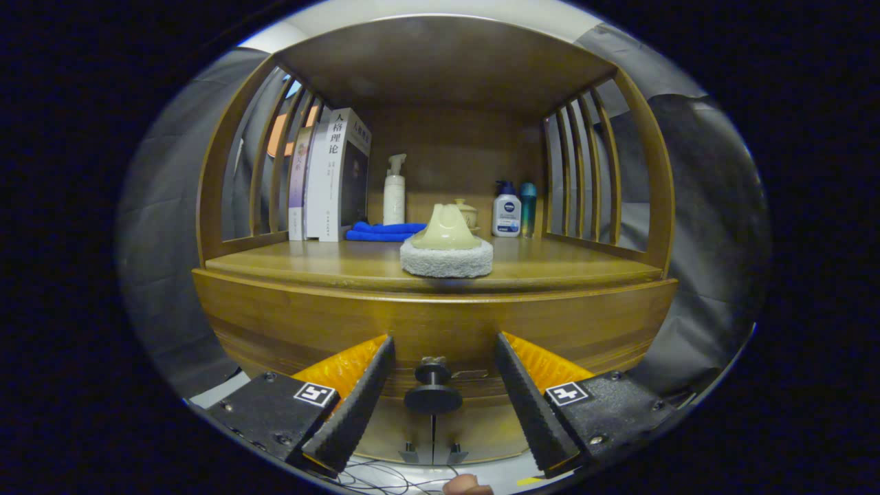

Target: Pull open the drawer, take out the items inside it, and place them on the countertop above the cabinet.

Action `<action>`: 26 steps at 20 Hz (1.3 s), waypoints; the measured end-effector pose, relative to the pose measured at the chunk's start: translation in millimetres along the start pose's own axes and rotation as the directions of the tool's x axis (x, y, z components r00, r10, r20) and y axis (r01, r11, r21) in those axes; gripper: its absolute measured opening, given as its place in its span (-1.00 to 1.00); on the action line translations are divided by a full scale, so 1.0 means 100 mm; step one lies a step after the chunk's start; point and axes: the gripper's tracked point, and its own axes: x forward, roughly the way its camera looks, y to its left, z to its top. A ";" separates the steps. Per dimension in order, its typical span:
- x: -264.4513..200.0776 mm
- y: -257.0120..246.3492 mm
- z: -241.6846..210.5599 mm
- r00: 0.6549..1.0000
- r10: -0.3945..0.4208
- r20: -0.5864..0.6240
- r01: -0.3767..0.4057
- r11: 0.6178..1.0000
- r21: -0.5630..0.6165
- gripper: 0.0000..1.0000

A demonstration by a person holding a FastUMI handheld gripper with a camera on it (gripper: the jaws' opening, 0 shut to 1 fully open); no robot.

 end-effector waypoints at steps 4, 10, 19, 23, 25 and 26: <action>0.05 -0.01 0.01 1.000 0.014 0.012 -0.014 1.000 0.000 0.93; 0.00 -0.02 0.04 0.999 0.028 0.030 -0.028 1.000 0.013 0.93; -1.16 -0.23 0.21 0.995 0.088 0.039 -0.091 0.992 0.092 0.93; -1.72 -0.49 0.33 0.991 0.078 0.104 -0.085 0.994 0.066 0.93; -1.91 -0.58 0.31 0.989 0.097 0.110 -0.101 0.994 0.033 0.93; -2.00 -0.61 0.29 0.988 0.111 0.109 -0.113 0.993 0.018 0.93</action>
